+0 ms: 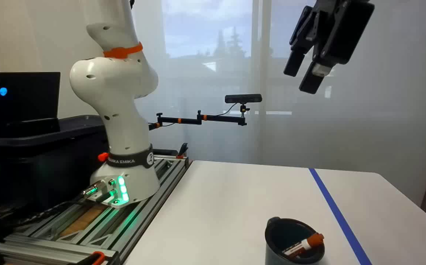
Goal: Remove the red marker from the dark green mug.
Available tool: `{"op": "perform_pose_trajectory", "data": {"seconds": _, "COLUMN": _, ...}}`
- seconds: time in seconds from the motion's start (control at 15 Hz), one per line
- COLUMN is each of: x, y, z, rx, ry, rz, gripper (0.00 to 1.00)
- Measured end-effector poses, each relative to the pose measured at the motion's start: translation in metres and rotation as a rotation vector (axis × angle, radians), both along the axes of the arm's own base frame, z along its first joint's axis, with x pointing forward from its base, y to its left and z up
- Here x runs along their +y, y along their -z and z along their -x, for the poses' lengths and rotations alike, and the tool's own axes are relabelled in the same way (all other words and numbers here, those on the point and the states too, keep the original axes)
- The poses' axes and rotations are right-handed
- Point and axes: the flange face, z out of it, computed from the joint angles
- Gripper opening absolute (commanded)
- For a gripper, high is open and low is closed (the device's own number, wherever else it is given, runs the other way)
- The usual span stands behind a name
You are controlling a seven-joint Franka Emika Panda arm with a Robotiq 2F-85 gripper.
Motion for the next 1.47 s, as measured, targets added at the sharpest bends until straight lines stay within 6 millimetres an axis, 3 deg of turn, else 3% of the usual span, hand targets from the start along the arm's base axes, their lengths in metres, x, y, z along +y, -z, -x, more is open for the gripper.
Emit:
{"op": "perform_pose_trajectory", "data": {"seconds": 0.6, "x": -0.002, "y": 0.005, "z": -0.002, "rx": 0.008, "ry": 0.005, "rz": 0.003, "gripper": 1.00}}
{"op": "perform_pose_trajectory", "data": {"seconds": 1.0, "x": -0.032, "y": 0.067, "z": -0.018, "rx": 0.081, "ry": 0.064, "rz": 0.007, "gripper": 1.00}}
{"op": "perform_pose_trajectory", "data": {"seconds": 1.47, "x": -0.020, "y": 0.130, "z": -0.056, "rx": 0.200, "ry": 0.127, "rz": 0.040, "gripper": 1.00}}
